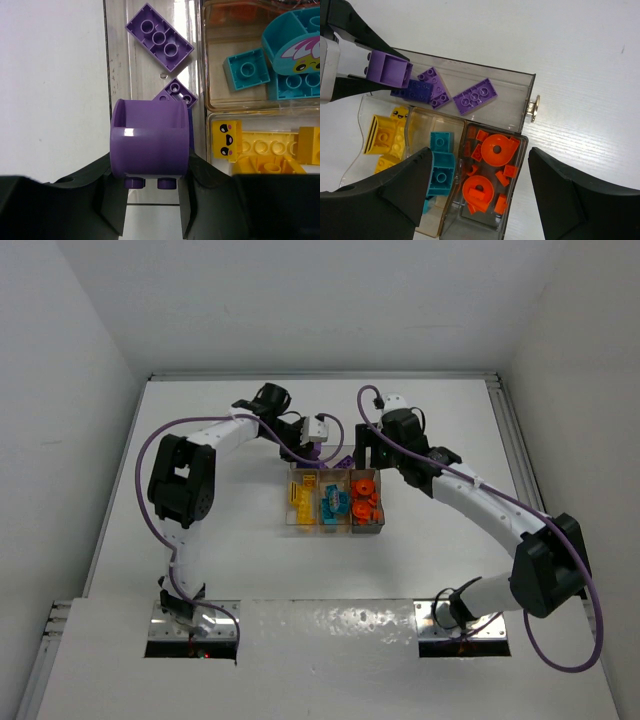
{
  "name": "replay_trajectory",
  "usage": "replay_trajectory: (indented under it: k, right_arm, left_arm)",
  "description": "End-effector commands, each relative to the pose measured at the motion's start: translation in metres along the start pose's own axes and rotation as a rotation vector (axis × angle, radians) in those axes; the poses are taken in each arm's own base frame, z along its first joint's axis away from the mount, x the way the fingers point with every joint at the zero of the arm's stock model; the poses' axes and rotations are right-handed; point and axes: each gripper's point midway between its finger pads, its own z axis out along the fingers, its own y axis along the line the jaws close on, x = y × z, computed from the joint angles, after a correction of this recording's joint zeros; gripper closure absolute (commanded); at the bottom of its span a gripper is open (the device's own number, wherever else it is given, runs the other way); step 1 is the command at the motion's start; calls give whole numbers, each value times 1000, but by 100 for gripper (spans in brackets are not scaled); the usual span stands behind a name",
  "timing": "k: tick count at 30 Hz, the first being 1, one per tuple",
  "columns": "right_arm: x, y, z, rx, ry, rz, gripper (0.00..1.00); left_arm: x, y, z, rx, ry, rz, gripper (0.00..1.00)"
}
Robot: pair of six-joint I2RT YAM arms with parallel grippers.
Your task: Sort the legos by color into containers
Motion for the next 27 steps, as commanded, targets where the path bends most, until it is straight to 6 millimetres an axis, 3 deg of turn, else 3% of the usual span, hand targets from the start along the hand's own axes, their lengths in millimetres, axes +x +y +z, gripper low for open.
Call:
replay_trajectory:
  k: [1, 5, 11, 16, 21, 22, 24, 25, 27]
  right_arm:
    - [-14, 0, -11, -1, -62, -3, 24]
    - [-13, -1, -12, 1, -67, 2, 24]
    - [-15, -2, -14, 2, -74, 4, 24]
    - [-16, -1, -14, 2, -77, 3, 24]
    - [-19, -7, -16, 30, -88, 2, 24]
    - [-21, -12, -16, 57, -93, 2, 23]
    - [-23, -20, -17, 102, -80, 6, 22]
    - [-24, -33, -17, 154, -77, 16, 21]
    - [-23, -48, -20, 205, -56, 39, 20]
  left_arm:
    - [-23, 11, -4, -29, -35, 46, 82]
    - [-20, 14, -4, -45, -20, 41, 54]
    - [-27, 17, -9, -60, -31, 40, 30]
    - [-43, 27, -19, -87, -50, 46, 29]
    - [-85, 42, -51, -137, -102, 61, 29]
    - [-97, 45, -64, -163, -118, 40, 29]
    - [-103, 56, -84, -232, -134, -16, 29]
    - [-104, 59, -94, -265, -157, -125, 29]
    - [-99, 86, -136, -446, -187, -254, 29]
